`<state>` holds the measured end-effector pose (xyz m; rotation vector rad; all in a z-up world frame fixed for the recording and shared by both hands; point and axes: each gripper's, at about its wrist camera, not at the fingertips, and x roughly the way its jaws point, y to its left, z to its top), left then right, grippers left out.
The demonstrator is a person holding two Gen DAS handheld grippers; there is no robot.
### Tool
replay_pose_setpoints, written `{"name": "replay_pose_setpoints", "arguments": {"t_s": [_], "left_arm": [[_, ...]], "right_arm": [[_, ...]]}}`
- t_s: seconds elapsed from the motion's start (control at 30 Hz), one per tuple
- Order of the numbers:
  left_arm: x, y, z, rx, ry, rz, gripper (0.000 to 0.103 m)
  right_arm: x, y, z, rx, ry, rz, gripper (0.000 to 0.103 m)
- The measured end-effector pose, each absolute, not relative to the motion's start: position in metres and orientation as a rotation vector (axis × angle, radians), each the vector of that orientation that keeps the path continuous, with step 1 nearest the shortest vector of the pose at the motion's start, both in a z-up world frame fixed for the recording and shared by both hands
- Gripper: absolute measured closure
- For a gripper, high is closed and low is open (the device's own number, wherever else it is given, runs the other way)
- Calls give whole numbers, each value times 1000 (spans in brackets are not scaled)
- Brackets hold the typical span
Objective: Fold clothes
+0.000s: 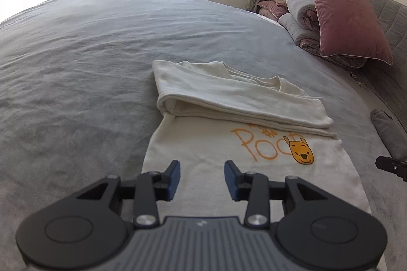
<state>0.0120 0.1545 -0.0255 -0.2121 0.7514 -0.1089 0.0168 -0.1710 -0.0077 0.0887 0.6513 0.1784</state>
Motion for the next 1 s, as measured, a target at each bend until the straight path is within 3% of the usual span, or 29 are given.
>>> {"name": "replay_pose_setpoints", "arguments": {"t_s": [0.43,0.57,1.0], "left_arm": [[-64,180,-19,-291,760,-74,56],[-88,194,-22,-327,776,-61,47],[-145,245,-52,-561,808,-38,45]], "right_arm": [[-63,-178,-10,137,641,153,38],[-88,-184,-17,171,654,171,38],[-147,-206,-49,394,750,156,38]]}}
